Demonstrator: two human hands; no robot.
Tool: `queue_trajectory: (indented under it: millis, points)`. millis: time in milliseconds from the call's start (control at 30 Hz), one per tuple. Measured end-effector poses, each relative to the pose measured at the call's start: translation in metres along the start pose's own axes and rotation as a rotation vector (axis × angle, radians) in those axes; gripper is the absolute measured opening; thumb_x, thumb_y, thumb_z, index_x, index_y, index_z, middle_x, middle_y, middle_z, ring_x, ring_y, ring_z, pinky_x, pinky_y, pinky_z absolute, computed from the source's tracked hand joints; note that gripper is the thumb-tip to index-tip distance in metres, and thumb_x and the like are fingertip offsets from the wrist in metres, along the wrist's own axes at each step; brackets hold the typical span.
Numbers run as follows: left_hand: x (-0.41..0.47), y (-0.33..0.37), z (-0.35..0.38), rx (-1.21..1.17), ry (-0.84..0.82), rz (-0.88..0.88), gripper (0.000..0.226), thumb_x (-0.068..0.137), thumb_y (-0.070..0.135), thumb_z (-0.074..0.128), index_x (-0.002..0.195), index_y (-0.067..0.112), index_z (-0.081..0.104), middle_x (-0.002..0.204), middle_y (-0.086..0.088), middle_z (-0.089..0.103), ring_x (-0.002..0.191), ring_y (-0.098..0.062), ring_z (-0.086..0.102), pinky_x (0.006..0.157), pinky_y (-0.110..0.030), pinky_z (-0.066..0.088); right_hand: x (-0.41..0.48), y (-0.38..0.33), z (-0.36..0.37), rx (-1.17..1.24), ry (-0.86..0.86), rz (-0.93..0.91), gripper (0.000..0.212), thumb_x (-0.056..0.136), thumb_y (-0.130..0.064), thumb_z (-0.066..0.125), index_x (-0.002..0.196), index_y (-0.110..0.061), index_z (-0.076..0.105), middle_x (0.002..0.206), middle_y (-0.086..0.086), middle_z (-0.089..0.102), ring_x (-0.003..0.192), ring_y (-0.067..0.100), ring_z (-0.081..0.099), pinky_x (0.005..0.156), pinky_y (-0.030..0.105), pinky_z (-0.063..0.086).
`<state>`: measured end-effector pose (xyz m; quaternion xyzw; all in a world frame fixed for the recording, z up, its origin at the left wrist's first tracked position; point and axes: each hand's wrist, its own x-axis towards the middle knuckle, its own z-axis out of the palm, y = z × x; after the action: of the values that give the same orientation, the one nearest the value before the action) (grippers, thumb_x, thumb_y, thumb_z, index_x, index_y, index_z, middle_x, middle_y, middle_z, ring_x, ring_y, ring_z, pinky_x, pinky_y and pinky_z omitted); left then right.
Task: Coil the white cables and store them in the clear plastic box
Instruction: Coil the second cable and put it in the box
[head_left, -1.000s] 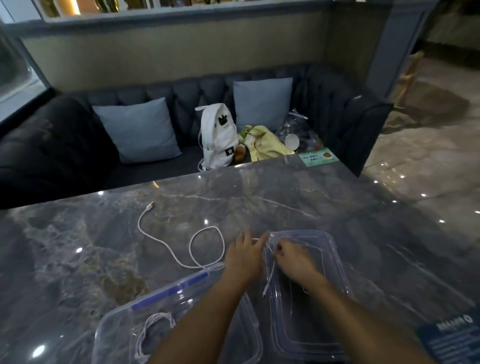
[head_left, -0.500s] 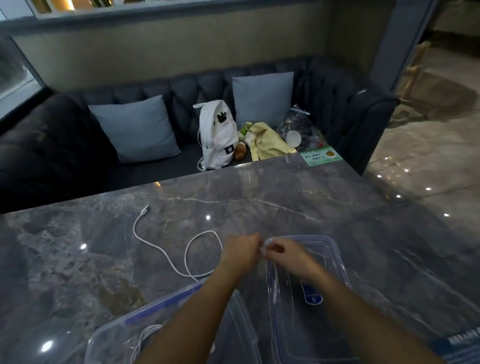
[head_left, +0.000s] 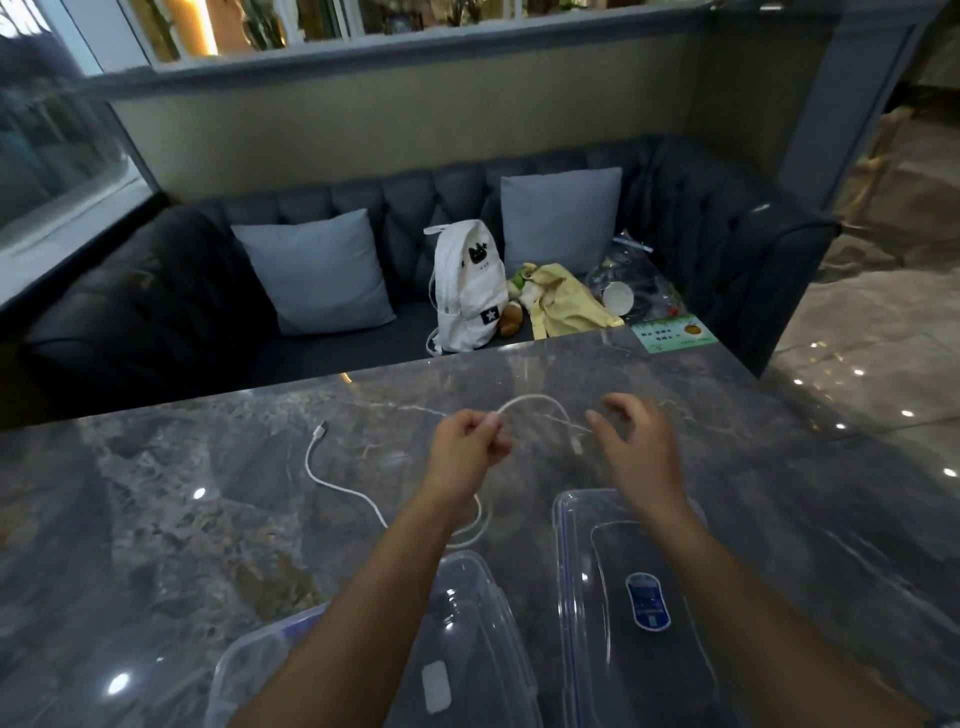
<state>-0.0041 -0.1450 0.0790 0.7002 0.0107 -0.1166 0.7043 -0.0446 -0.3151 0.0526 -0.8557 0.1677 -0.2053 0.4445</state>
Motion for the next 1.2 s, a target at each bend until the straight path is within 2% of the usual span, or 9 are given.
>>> queue_trajectory:
  millis: [100, 267, 400, 500, 600, 733, 833, 1067, 1200]
  points:
    - [-0.004, 0.011, 0.002, -0.339, 0.092, -0.097, 0.023, 0.097, 0.004, 0.038, 0.08, 0.002, 0.053, 0.081, -0.013, 0.062, 0.08, -0.02, 0.06, 0.086, -0.034, 0.05, -0.015, -0.019, 0.003, 0.084, 0.041, -0.105, 0.024, 0.085, -0.017, 0.062, 0.107, -0.007, 0.06, 0.105, 0.009, 0.059, 0.096, 0.019, 0.052, 0.085, 0.033, 0.045]
    - [-0.017, 0.026, 0.008, -0.647, 0.039, -0.12, 0.019, 0.097, 0.001, 0.035, 0.093, -0.006, 0.053, 0.094, -0.016, 0.062, 0.095, -0.022, 0.06, 0.098, -0.036, 0.043, -0.041, -0.048, 0.024, 0.503, -0.54, -0.013, 0.014, 0.086, -0.01, 0.06, 0.099, -0.012, 0.062, 0.086, 0.002, 0.067, 0.08, 0.014, 0.063, 0.073, 0.023, 0.051]
    - [-0.026, 0.034, -0.003, -0.509, 0.114, -0.043, 0.011, 0.093, 0.003, 0.047, 0.085, 0.005, 0.055, 0.084, -0.01, 0.059, 0.08, -0.018, 0.058, 0.082, -0.031, 0.051, -0.045, -0.055, 0.028, 0.651, -0.307, 0.034, 0.016, 0.088, -0.007, 0.056, 0.075, -0.017, 0.06, 0.049, -0.006, 0.058, 0.039, 0.002, 0.048, 0.039, 0.014, 0.039]
    - [-0.035, 0.035, -0.016, -0.247, 0.369, 0.012, 0.016, 0.088, 0.003, 0.055, 0.098, 0.013, 0.048, 0.093, -0.006, 0.055, 0.078, -0.013, 0.054, 0.067, -0.023, 0.045, -0.034, -0.058, 0.019, 0.488, -0.261, -0.001, 0.018, 0.086, -0.01, 0.058, 0.071, -0.019, 0.059, 0.052, -0.004, 0.058, 0.038, -0.004, 0.048, 0.042, 0.013, 0.037]
    - [-0.053, 0.039, -0.026, 0.049, 0.608, 0.603, 0.022, 0.087, 0.005, 0.054, 0.105, 0.016, 0.047, 0.104, -0.005, 0.053, 0.093, -0.017, 0.052, 0.08, -0.025, 0.044, -0.027, -0.059, 0.013, 0.35, -0.383, -0.036, 0.023, 0.087, -0.011, 0.058, 0.066, -0.019, 0.058, 0.046, -0.007, 0.058, 0.041, -0.003, 0.048, 0.052, 0.021, 0.037]
    - [-0.069, 0.037, -0.04, 0.85, 0.207, 1.196, 0.026, 0.085, 0.025, 0.056, 0.105, 0.009, 0.062, 0.108, -0.007, 0.065, 0.108, -0.016, 0.054, 0.096, -0.037, 0.039, -0.024, -0.062, 0.011, 0.189, -0.501, -0.091, 0.025, 0.086, -0.014, 0.059, 0.063, -0.021, 0.056, 0.049, -0.006, 0.054, 0.048, 0.007, 0.049, 0.056, 0.028, 0.038]
    - [-0.067, 0.029, -0.05, 1.285, 0.169, 1.052, 0.037, 0.083, 0.035, 0.058, 0.113, 0.015, 0.063, 0.124, -0.008, 0.061, 0.123, -0.026, 0.05, 0.11, -0.039, 0.021, -0.026, -0.064, 0.01, 0.232, -0.498, -0.094, 0.025, 0.084, -0.01, 0.062, 0.062, -0.02, 0.057, 0.047, -0.006, 0.054, 0.043, 0.0, 0.049, 0.053, 0.026, 0.039]
    - [-0.067, 0.03, -0.073, 0.663, 0.331, 0.52, 0.021, 0.095, 0.019, 0.047, 0.101, 0.011, 0.065, 0.068, -0.001, 0.066, 0.063, -0.015, 0.066, 0.059, -0.024, 0.052, -0.029, -0.072, -0.01, 0.297, -0.572, -0.223, 0.018, 0.074, -0.008, 0.073, 0.066, -0.021, 0.062, 0.045, -0.011, 0.059, 0.041, -0.003, 0.048, 0.043, 0.011, 0.037]
    - [-0.053, 0.051, -0.097, 0.264, 0.308, 0.289, 0.023, 0.096, 0.015, 0.046, 0.105, -0.001, 0.061, 0.07, -0.008, 0.068, 0.06, -0.014, 0.068, 0.064, -0.024, 0.056, -0.024, -0.072, -0.017, 0.446, -0.608, -0.115, 0.013, 0.075, -0.003, 0.071, 0.071, -0.012, 0.064, 0.043, -0.008, 0.055, 0.038, 0.002, 0.045, 0.038, 0.016, 0.037]
